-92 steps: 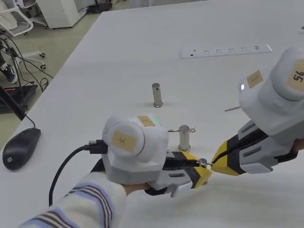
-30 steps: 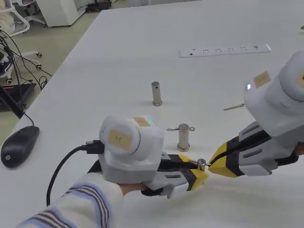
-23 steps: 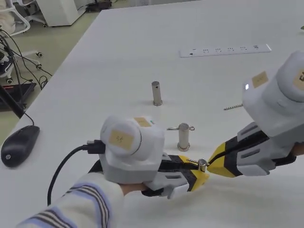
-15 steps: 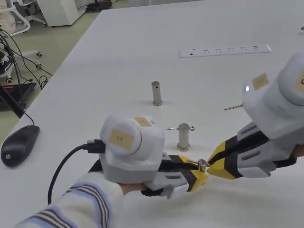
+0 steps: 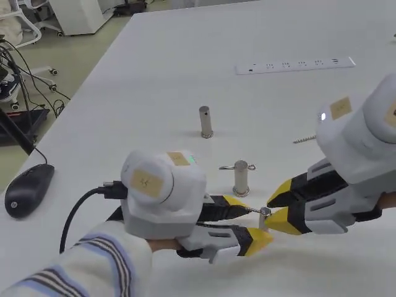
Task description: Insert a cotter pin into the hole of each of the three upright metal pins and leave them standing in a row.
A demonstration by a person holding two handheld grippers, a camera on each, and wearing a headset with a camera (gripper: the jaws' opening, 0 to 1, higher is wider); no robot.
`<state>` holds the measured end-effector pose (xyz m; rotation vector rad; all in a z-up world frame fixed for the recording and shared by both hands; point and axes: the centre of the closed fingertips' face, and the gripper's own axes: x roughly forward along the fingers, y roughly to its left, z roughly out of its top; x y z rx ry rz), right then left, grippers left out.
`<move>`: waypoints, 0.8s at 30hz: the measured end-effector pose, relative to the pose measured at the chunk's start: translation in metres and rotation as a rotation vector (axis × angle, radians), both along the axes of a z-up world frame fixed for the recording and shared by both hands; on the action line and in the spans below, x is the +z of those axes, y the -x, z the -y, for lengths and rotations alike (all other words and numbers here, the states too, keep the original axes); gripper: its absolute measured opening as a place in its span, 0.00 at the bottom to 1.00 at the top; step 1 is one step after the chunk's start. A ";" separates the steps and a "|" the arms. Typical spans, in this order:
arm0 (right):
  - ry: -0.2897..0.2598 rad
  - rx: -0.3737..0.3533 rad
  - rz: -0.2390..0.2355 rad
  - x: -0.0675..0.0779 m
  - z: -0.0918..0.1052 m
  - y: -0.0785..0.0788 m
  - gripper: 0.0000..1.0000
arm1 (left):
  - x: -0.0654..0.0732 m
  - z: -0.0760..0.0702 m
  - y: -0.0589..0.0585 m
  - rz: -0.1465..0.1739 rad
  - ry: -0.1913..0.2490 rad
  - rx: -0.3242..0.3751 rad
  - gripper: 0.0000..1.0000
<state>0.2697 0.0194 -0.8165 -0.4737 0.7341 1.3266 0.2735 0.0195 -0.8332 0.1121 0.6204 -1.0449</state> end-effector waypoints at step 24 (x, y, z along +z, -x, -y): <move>0.006 0.007 0.010 -0.010 -0.007 -0.001 0.16 | 0.002 -0.037 -0.015 0.056 -0.044 0.113 0.98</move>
